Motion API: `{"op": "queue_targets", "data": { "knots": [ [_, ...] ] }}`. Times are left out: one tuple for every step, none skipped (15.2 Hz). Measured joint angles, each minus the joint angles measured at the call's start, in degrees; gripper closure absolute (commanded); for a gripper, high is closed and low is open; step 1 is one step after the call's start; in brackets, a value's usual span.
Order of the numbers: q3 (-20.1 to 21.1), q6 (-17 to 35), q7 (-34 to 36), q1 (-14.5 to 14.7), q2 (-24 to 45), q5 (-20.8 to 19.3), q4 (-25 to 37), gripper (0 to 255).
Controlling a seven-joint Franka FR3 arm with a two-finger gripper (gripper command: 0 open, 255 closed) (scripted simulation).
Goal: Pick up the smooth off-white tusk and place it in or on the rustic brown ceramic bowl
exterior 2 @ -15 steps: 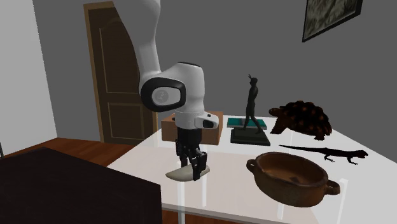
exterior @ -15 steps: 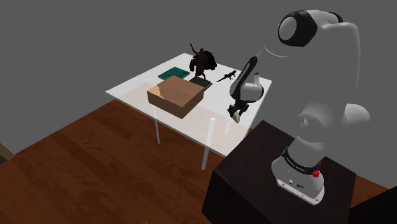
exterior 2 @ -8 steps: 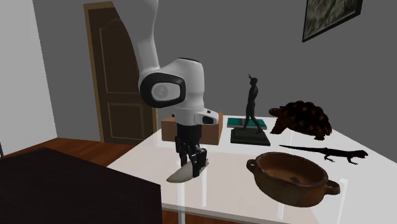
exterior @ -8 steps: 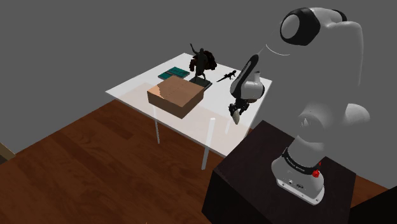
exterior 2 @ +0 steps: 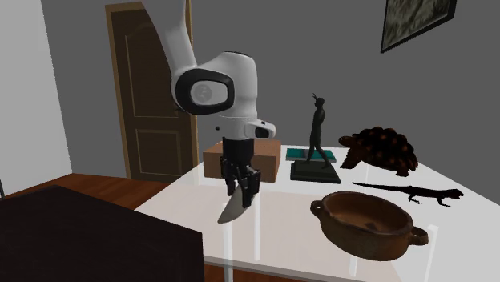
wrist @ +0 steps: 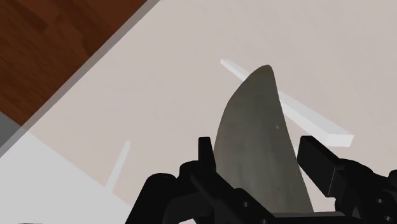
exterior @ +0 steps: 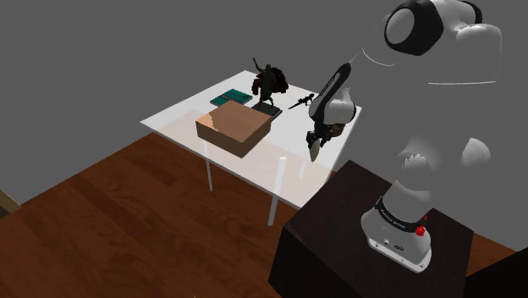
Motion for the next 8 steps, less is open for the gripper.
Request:
{"op": "queue_targets", "data": {
  "knots": [
    [-0.32,-0.68,0.16,0.15,-0.82,-0.28,-0.15,255],
    [-0.63,-1.36,0.42,0.37,-1.53,-0.58,-0.19,255],
    [-0.95,-2.01,0.8,0.69,-2.48,-0.91,-0.49,255],
    [-1.25,-2.71,1.09,0.92,-3.17,-1.25,-0.47,255],
    [-1.55,-3.34,1.35,1.13,-4.14,-1.58,-0.83,255],
    [-1.85,-4.06,1.64,1.32,-4.94,-1.93,-0.9,255],
    [-2.1,-4.57,1.92,1.51,-5.94,-2.24,-1.39,255],
    [-2.35,-5.23,2.23,1.7,-6.7,-2.6,-1.47,255]
  ]
}}
